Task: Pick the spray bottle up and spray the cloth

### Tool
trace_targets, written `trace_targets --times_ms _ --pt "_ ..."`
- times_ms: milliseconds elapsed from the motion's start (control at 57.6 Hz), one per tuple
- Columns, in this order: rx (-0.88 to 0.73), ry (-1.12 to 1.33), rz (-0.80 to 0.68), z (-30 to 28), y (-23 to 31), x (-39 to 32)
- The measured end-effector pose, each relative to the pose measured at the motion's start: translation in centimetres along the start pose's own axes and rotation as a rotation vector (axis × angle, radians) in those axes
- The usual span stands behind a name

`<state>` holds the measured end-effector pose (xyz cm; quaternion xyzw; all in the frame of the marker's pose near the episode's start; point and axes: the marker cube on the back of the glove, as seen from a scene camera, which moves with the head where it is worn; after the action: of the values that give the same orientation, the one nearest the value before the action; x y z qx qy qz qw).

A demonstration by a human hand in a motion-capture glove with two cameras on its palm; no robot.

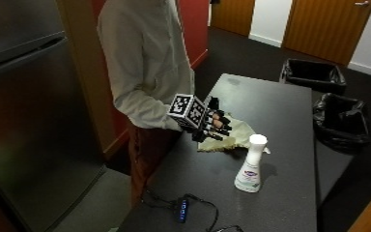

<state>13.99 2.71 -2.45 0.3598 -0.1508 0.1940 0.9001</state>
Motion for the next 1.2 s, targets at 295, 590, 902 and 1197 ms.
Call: trace_targets --times_ms 295,590,902,1197 --pt "0.046 -0.155 0.113 2.7 -1.3 0.8" --pt "0.005 -0.268 0.269 8.3 -4.1 3.1" --pt "0.055 -0.467 0.371 13.3 -8.7 4.0" --pt "0.102 -0.573 0.400 16.5 -10.8 3.4"
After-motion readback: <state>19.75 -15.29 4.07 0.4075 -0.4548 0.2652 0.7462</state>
